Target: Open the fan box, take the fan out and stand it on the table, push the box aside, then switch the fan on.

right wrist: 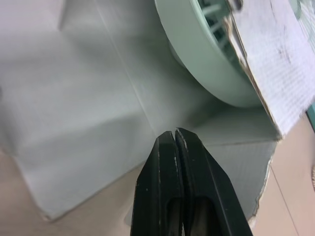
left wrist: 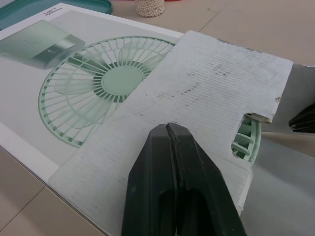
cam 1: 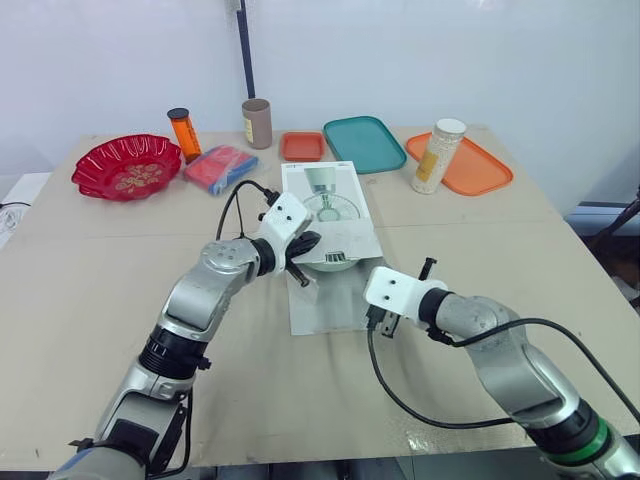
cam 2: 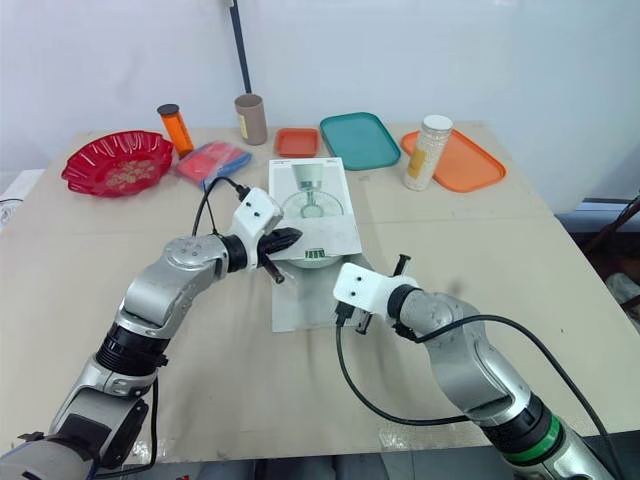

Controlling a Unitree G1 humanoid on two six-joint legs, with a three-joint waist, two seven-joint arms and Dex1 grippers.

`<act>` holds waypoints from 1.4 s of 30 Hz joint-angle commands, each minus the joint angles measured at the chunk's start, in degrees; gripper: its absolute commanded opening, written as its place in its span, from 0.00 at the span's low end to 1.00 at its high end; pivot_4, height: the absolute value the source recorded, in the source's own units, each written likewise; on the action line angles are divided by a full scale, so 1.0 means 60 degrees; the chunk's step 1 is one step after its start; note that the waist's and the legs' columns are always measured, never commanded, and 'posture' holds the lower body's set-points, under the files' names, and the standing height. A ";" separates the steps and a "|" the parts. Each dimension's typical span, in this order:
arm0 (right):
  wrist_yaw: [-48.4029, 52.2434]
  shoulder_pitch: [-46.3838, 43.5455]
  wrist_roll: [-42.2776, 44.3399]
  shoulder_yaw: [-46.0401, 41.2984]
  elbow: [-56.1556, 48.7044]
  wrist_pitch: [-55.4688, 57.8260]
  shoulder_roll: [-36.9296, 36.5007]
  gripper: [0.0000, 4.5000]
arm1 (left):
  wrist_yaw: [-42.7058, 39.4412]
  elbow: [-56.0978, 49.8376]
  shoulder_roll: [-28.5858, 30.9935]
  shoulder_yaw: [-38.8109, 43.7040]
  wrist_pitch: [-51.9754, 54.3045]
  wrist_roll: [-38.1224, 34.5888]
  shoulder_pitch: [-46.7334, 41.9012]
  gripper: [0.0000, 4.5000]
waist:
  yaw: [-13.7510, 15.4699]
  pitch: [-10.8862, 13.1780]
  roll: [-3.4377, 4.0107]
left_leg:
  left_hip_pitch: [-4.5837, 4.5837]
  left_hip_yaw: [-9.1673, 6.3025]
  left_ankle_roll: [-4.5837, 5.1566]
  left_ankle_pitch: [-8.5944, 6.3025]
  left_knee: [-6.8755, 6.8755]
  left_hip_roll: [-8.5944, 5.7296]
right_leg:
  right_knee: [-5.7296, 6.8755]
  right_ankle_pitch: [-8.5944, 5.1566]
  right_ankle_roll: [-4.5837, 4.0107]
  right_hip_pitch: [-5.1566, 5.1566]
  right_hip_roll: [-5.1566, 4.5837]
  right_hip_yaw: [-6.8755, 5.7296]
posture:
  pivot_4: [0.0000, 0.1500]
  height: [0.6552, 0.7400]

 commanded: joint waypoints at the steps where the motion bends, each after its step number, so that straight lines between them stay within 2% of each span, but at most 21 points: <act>1: -0.0440 -0.0247 -0.0319 -0.0376 0.1026 -0.1088 -0.0094 0.01 | -0.0062 -0.0025 0.0018 -0.0061 0.0005 -0.0011 0.0071 0.00 | -0.0001 0.0000 0.0000 | 0.0000 0.0000 0.0000 0.0000 0.0000 0.0000 | 0.0000 0.0000 0.0000 0.0000 0.0000 0.0000 | 1.00 0.83; 10: -0.0601 -0.0944 -0.0302 -0.0820 0.3440 -0.3371 -0.0033 0.01 | -0.0078 -0.0135 0.0181 0.0006 0.0060 -0.0013 0.0107 0.00 | -0.0011 0.0000 0.0000 | 0.0002 0.0005 -0.0003 0.0002 -0.0001 0.0001 | 0.0000 0.0000 -0.0001 -0.0001 0.0001 0.0003 | 1.00 0.83; 23: -0.0903 -0.2173 -0.0182 -0.0842 0.5694 -0.5336 0.1367 0.01 | -0.0031 -0.0259 0.0296 0.0072 0.0169 -0.0007 0.0132 0.00 | -0.0025 0.0000 0.0000 | 0.0006 0.0007 -0.0010 0.0006 -0.0006 0.0004 | 0.0002 0.0002 -0.0004 -0.0003 0.0004 0.0006 | 1.00 0.83; 34: -0.0805 -0.2273 0.0061 -0.1036 0.5991 -0.5731 0.2127 0.01 | 0.0091 -0.0318 0.0295 0.0100 0.0258 -0.0025 0.0158 0.00 | -0.0132 0.0000 0.0002 | 0.0014 0.0015 -0.0010 0.0006 -0.0010 0.0011 | 0.0009 0.0006 -0.0011 -0.0004 0.0011 0.0014 | 1.00 0.83; 42: -0.0714 -0.2293 0.0031 -0.1083 0.6040 -0.5850 0.2235 0.01 | 0.0203 -0.0330 0.0175 0.0103 0.0250 -0.0018 0.0253 0.00 | -0.0186 -0.0001 0.0002 | 0.0014 0.0016 -0.0010 0.0006 -0.0016 0.0014 | 0.0011 0.0007 -0.0012 -0.0009 0.0013 0.0015 | 1.00 0.83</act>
